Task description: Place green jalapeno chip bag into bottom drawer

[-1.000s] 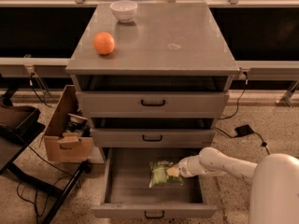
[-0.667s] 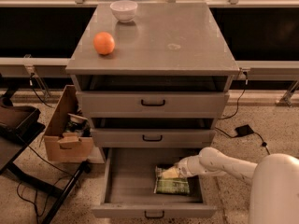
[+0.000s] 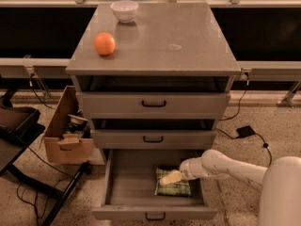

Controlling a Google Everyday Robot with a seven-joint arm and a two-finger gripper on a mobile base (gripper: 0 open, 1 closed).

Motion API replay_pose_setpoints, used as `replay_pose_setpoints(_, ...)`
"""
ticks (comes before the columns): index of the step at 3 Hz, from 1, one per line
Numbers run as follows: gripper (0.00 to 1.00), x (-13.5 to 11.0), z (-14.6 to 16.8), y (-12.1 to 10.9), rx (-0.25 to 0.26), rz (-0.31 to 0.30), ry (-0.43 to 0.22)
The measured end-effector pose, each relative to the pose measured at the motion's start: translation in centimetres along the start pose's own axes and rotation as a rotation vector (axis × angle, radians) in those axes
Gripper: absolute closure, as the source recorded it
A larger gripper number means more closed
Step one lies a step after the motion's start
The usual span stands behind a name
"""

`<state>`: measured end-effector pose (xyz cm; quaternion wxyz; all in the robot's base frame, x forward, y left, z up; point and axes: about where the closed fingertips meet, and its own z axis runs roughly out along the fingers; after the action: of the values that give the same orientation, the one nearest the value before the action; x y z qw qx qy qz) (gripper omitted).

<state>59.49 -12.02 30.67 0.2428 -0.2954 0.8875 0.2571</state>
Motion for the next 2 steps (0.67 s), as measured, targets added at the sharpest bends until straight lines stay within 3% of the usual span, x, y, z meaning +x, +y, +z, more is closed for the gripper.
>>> replay_pose_setpoints(1, 0.00, -0.3, -3.9, 1.2, 0.054, -0.045, 0.003)
replay_pose_setpoints(2, 0.00, -0.5, -8.1, 3.7, 0.118, -0.093, 0.080)
